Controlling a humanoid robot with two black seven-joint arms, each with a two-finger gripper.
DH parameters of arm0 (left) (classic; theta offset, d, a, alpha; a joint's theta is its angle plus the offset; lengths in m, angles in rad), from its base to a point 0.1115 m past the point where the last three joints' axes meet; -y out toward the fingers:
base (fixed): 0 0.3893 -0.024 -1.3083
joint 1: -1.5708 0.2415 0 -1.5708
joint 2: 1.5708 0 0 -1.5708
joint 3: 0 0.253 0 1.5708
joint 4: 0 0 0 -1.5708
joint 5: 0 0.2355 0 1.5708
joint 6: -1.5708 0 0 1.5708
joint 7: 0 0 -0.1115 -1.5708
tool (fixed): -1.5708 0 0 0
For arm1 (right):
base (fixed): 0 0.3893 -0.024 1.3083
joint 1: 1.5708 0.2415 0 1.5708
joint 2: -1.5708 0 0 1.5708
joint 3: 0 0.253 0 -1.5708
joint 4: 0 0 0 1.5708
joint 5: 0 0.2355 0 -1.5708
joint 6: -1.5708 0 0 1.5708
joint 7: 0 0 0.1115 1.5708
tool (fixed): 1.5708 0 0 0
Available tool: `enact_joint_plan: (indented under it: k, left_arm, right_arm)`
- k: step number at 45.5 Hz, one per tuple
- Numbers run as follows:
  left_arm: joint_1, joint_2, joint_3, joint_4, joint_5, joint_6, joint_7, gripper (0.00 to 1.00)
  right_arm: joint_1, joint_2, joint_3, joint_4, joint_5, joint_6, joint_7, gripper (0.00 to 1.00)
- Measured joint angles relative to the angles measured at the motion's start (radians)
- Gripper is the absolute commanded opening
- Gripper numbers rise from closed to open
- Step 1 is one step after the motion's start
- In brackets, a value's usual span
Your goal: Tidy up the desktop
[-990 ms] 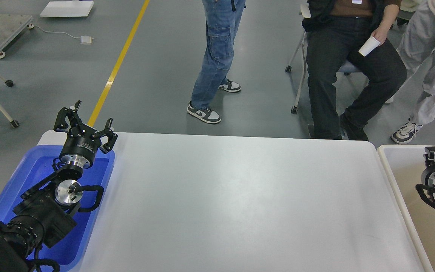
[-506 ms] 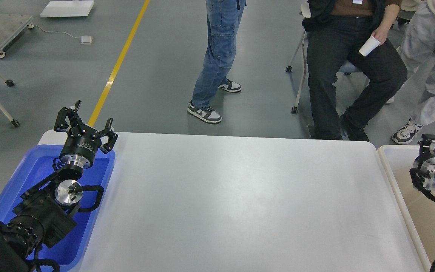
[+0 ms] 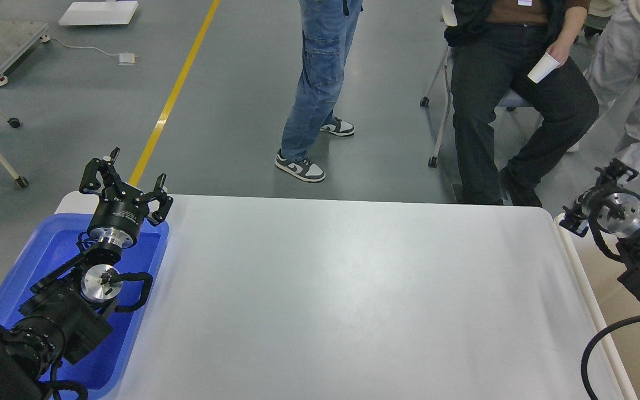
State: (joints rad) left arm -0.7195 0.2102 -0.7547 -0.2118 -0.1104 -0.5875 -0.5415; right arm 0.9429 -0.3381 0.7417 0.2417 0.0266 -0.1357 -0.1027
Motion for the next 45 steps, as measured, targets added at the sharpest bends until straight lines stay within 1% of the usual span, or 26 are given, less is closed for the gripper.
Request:
enact_joint_plan:
  k: [10, 15, 24, 34, 41, 45]
  left_arm:
    - [0.0, 0.0, 0.0, 0.0, 0.0, 0.0, 0.0, 1.0]
    - [0.0, 0.0, 0.0, 0.0, 0.0, 0.0, 0.0, 1.0]
    - [0.0, 0.0, 0.0, 0.0, 0.0, 0.0, 0.0, 1.0]
    - [0.0, 0.0, 0.0, 0.0, 0.0, 0.0, 0.0, 1.0]
    - [0.0, 0.0, 0.0, 0.0, 0.0, 0.0, 0.0, 1.0]
    - [0.0, 0.0, 0.0, 0.0, 0.0, 0.0, 0.0, 1.0]
  right_arm:
    - [0.017, 0.032, 0.079, 0.079, 0.02, 0.01, 0.0, 1.0]
    - [0.025, 0.059, 0.099, 0.106, 0.027, 0.042, 0.0, 1.0]
    - [0.02, 0.117, 0.133, 0.126, 0.083, 0.171, -0.001, 1.0]
    - [-0.039, 0.177, 0.154, 0.13, 0.226, 0.371, -0.001, 1.0]
    - [-0.078, 0.226, 0.16, 0.13, 0.278, 0.454, 0.0, 1.0]
    - [-0.095, 0.244, 0.163, 0.13, 0.29, 0.477, 0.0, 1.0]
